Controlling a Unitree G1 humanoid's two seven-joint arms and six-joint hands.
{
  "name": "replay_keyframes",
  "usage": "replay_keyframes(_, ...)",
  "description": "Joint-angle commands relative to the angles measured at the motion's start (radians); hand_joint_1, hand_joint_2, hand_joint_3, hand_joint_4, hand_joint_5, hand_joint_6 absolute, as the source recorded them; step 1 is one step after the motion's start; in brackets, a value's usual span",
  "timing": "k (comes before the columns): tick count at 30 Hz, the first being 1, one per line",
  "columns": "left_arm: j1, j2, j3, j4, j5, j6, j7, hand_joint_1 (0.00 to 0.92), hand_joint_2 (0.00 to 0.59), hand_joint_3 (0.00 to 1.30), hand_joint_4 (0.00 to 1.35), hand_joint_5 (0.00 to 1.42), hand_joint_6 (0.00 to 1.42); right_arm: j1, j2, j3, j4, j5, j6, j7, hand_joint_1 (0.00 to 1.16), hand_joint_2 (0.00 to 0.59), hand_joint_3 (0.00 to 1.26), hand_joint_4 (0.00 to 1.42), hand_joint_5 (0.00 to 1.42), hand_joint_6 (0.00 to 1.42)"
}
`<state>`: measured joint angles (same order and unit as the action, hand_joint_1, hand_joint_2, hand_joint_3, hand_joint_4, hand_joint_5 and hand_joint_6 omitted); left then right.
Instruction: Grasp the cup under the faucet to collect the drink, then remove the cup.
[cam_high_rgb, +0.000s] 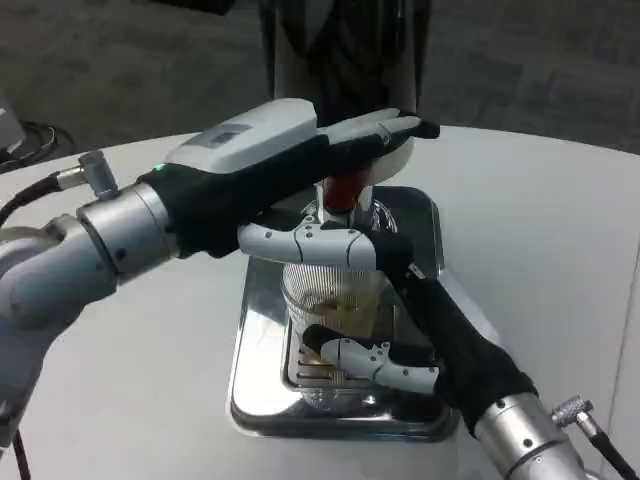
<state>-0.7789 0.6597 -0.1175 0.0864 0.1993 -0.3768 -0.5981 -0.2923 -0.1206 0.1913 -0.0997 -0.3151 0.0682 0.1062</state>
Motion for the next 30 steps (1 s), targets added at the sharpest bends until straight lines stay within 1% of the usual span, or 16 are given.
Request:
replay_keyframes(1, 0.001, 0.014, -0.028, 0.025, 0.033, -0.011, -0.028, 0.0, 0.103, 0.11, 0.01, 0.11, 0.26, -0.023, 0.009, 0.002, 0.023, 0.008, -0.02, -0.011, 0.67, 0.208, 0.06, 0.04, 0.04, 0.13)
replay_keyframes(10, -0.021, 0.012, -0.047, 0.038, 0.048, -0.034, -0.027, 0.0, 0.104, 0.11, 0.01, 0.11, 0.26, -0.014, 0.004, -0.003, 0.016, 0.01, -0.016, -0.015, 0.67, 0.208, 0.05, 0.02, 0.04, 0.13)
replay_keyframes(16, -0.028, 0.002, -0.055, 0.033, 0.05, -0.042, -0.024, 0.0, 0.104, 0.11, 0.01, 0.11, 0.26, -0.009, 0.002, -0.007, 0.01, 0.009, -0.015, -0.016, 0.67, 0.208, 0.05, 0.02, 0.03, 0.13)
replay_keyframes(30, -0.041, -0.007, -0.064, 0.046, 0.05, -0.05, -0.026, 0.0, 0.104, 0.11, 0.01, 0.11, 0.26, -0.01, 0.005, -0.008, 0.029, 0.014, -0.016, -0.022, 0.66, 0.216, 0.04, 0.02, 0.03, 0.13)
